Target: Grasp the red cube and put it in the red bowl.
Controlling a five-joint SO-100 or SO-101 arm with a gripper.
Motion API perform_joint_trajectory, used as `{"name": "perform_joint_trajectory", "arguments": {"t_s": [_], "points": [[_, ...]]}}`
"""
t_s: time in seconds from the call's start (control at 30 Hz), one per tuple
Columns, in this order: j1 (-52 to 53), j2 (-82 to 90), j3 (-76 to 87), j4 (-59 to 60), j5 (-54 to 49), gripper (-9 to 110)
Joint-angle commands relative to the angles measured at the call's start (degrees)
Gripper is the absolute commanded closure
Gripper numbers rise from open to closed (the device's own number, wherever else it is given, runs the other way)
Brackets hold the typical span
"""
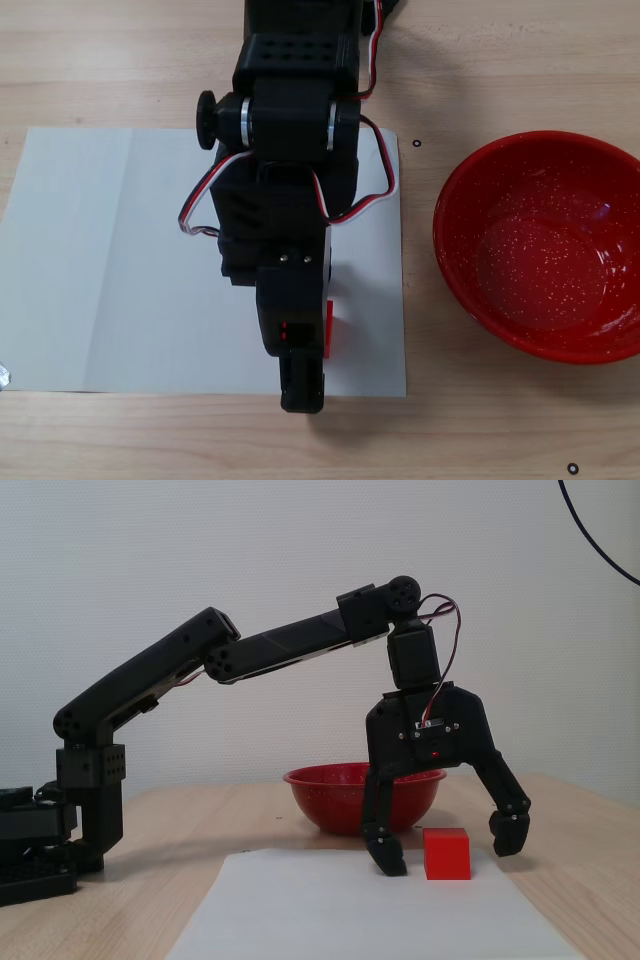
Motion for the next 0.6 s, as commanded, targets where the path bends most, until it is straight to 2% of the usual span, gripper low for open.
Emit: {"name": "perform_joint_trajectory", "arguments": {"t_s": [0.0,0.17,0.27,0.57], "points": [[-0.97,3.96,-6.50,0.97,-0.70,70],[-1.23,4.92,-6.86,3.78,-1.85,87],[-1.32,6.15,-6.50,4.75,-2.64,101],[-0.97,15.91,3.52,4.22,-2.99,101]]}}
